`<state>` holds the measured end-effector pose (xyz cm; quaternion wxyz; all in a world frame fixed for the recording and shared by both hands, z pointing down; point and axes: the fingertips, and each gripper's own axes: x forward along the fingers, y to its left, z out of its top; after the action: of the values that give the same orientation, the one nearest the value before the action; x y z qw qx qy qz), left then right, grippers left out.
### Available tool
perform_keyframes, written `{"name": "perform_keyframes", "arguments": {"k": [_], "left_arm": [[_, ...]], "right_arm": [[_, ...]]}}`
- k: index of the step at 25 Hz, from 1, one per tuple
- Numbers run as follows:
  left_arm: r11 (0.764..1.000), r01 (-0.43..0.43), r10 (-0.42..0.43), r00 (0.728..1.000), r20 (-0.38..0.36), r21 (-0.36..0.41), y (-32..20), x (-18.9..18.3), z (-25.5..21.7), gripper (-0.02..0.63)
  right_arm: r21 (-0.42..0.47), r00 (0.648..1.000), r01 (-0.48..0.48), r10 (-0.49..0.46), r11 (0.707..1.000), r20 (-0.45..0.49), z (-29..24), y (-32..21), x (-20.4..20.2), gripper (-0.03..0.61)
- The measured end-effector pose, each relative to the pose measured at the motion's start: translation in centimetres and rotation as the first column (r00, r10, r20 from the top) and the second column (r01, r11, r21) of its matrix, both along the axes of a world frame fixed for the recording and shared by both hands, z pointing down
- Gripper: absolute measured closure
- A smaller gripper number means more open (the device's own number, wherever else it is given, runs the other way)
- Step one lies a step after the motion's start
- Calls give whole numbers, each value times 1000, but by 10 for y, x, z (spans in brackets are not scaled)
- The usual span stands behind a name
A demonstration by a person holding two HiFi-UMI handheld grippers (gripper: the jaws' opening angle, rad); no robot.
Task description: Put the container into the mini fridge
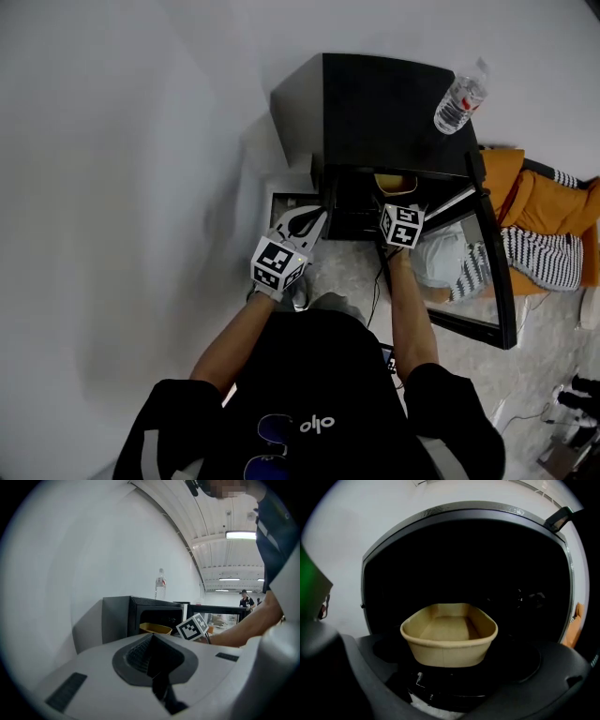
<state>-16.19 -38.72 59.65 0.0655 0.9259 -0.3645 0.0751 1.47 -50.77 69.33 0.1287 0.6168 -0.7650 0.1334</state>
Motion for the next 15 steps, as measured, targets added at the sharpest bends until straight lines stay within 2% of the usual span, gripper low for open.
{"name": "perform_keyframes", "arguments": {"k": [7,15], "left_arm": [[998,49,-49,999,-4,-37,17,-8,-23,607],[998,52,-53,998,-19,-46,53,13,-54,607]], "right_arm": [[-35,998,46,-47,998,-35,-23,54,7,2],[-48,986,166,-166,985,1,-75,124,6,9]]}}
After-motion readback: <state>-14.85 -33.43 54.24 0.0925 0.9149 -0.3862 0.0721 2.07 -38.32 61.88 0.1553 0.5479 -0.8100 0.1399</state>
